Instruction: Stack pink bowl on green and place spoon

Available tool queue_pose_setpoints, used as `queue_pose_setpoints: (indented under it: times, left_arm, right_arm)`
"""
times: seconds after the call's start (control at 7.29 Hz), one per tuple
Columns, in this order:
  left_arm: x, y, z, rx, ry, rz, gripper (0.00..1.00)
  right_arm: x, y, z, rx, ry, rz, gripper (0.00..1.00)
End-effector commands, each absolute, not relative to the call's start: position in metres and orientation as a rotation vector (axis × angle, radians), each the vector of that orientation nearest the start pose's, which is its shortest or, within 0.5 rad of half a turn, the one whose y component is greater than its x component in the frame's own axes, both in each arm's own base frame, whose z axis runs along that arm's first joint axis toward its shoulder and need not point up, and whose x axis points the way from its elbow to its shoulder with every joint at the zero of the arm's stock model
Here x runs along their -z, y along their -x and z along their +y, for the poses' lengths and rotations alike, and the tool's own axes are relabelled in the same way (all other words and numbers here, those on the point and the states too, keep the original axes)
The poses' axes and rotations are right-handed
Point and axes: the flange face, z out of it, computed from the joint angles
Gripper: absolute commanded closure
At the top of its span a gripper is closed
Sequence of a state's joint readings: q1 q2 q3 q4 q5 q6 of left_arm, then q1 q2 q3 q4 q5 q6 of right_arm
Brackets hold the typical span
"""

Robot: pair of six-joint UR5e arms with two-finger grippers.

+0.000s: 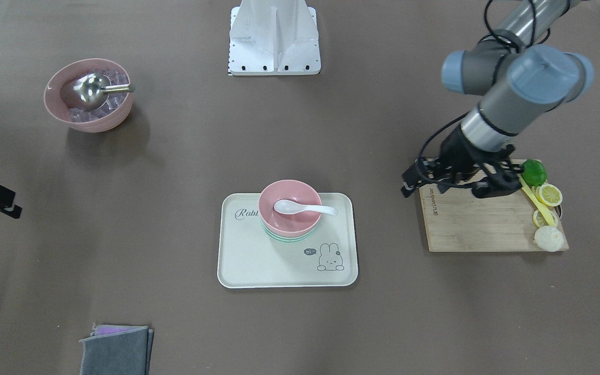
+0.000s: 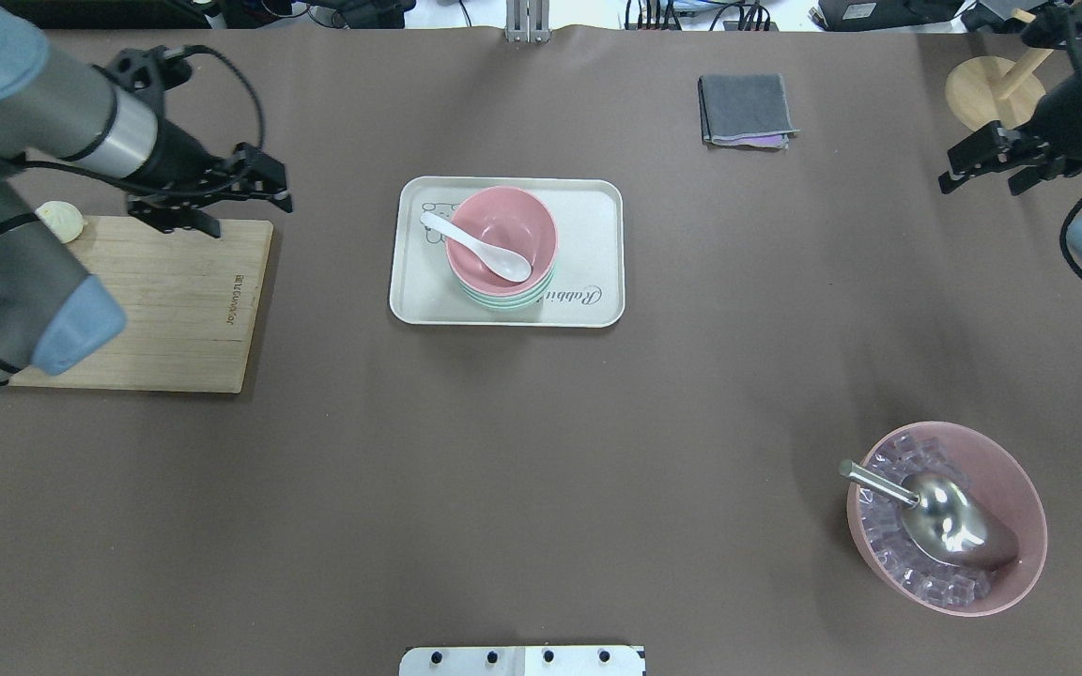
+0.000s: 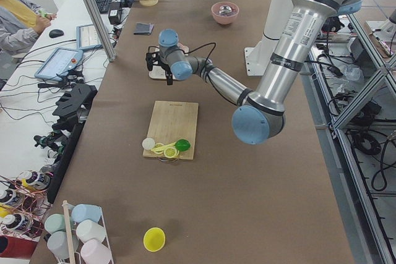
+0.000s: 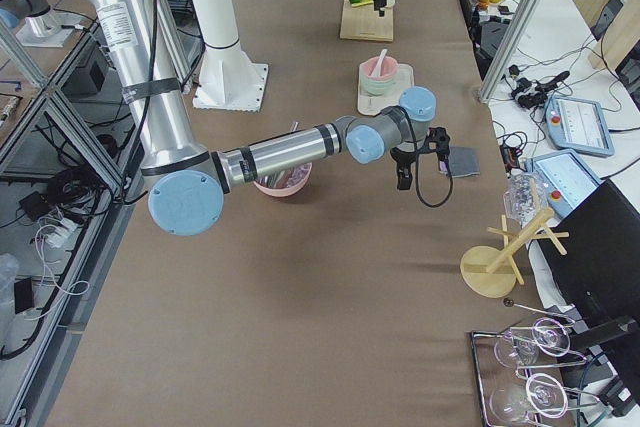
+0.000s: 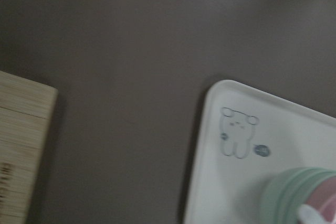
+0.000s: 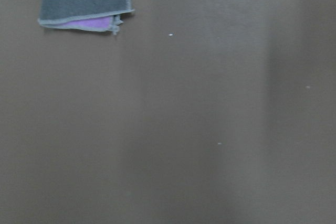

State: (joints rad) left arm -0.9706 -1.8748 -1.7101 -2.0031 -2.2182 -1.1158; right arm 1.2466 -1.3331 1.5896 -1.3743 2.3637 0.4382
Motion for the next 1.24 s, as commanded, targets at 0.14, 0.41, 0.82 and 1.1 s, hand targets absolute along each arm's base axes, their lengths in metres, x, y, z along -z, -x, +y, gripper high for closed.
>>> queue_pose_setpoints:
  times: [0.14,0.41,0.82,1.1]
  left_arm:
    - [-0.536,-0.12,-0.487,-0.085,-0.22,0.843,0.02]
    - [-0.607,-0.041,-0.487,-0.188,-0.263,0.793,0.02]
    - [-0.627,-0.01,-0.49,-0.138,-0.162,0.848,0.02]
    - [-0.624,0.001,-0.502,-0.243,-0.183,0.818,0.02]
  right_arm:
    - [-0.59,0.031,-0.571,0.194,-0.147,-0.806,0.0]
    - [-0.637,0.004,-0.543,0.277,-0.156,-0.801,0.0]
    - [-0.635,0.003,-0.542,0.276,-0.159,-0.797,0.0]
    - [-0.634,0.003,-0.541,0.278,-0.162,-0.8,0.0]
